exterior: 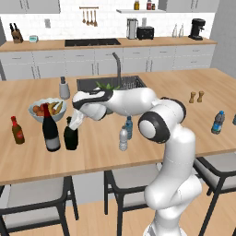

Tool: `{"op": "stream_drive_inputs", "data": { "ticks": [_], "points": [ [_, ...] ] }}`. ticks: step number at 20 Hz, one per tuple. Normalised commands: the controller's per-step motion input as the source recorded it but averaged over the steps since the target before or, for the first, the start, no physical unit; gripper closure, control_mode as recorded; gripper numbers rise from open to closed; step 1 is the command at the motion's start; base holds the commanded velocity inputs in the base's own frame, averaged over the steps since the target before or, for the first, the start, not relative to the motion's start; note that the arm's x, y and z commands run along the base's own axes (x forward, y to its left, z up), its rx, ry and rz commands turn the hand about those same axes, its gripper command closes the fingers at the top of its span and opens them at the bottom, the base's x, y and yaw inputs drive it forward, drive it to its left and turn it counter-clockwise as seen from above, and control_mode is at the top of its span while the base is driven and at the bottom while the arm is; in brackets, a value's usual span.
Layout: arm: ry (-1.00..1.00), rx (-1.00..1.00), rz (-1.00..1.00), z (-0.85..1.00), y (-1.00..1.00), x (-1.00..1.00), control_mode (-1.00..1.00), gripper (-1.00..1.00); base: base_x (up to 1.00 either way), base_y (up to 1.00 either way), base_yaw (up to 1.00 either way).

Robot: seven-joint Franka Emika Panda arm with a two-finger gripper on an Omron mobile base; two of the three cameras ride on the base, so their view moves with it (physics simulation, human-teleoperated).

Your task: Move the plastic bottles in the middle to the plastics group, and the glass bottles in the middle to the glass group.

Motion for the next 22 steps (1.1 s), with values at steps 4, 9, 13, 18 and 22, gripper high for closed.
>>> {"op": "stream_drive_inputs", "data": {
  "ticks": [4,9,13,18,22],
  "points": [
    [0.02,0.00,0.02,0.00,0.04,0.00,-1.00,1.00,0.00,0.00,0.00],
    [0.00,0.00,0.00,0.00,0.00,0.00,-1.00,-1.00,0.00,0.00,0.00],
    [0.00,0.00,0.00,0.00,0.00,0.00,-1.00,-1.00,0.00,0.00,0.00],
    [0.00,0.00,0.00,0.12,0.00,0.00,-1.00,-1.00,0.00,0.00,0.00],
    [0.00,0.00,0.00,0.48,-0.03,-0.02,-1.00,-1.00,0.00,0.00,0.00]
  ]
}}
